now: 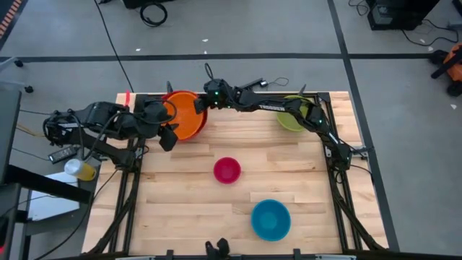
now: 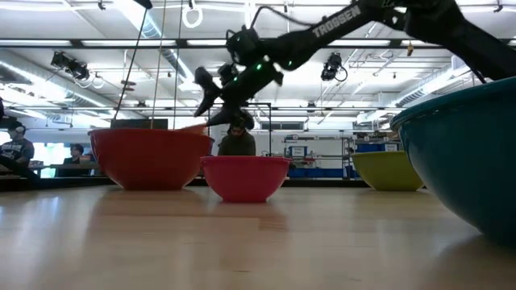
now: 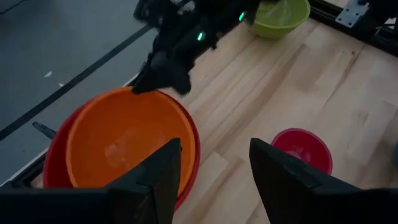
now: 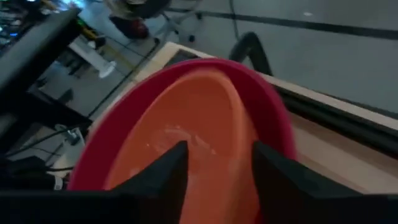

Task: Nest bowls inside each other
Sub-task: Stack orange bowl on top of the red bowl, then stack green bowl on top of the orange bowl

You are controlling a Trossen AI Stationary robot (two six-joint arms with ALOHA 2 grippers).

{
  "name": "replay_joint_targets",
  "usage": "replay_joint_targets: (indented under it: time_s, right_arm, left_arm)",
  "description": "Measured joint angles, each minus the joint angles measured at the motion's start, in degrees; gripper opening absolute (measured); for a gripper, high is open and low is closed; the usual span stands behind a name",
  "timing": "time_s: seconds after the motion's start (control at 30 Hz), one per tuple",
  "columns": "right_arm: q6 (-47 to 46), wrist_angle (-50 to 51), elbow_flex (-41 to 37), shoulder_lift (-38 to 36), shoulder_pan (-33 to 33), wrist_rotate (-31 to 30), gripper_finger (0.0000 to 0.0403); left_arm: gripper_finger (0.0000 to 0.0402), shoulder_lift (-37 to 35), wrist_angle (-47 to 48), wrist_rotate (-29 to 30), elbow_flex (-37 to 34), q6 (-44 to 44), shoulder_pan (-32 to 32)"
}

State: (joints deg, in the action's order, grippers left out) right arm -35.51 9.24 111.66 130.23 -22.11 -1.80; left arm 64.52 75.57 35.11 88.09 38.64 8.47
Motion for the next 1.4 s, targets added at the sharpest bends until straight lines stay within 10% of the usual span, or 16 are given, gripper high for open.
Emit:
replay_joint_targets:
  time_s: [0.43, 1.2, 1.4]
  right_arm:
    - [17.9, 51.4, -6.2, -18.1, -5.9, -11.3, 0.0201]
    - [8.2, 42.3, -45.4, -30.9, -9.1, -10.4, 0.0194]
    - [7.2, 40.6, -44.8, -30.9, -7.1, -10.1, 0.0065]
  left_arm:
    - [0.0192, 0.0, 2.5, 3.1, -4.5, 7.1, 0.0]
    - [0.0192, 0.0, -20.5, -1.0, -24.5, 7.1, -1.2]
    - [0.0192, -0.1, -20.4, -6.5, -23.1, 9.3, -1.3]
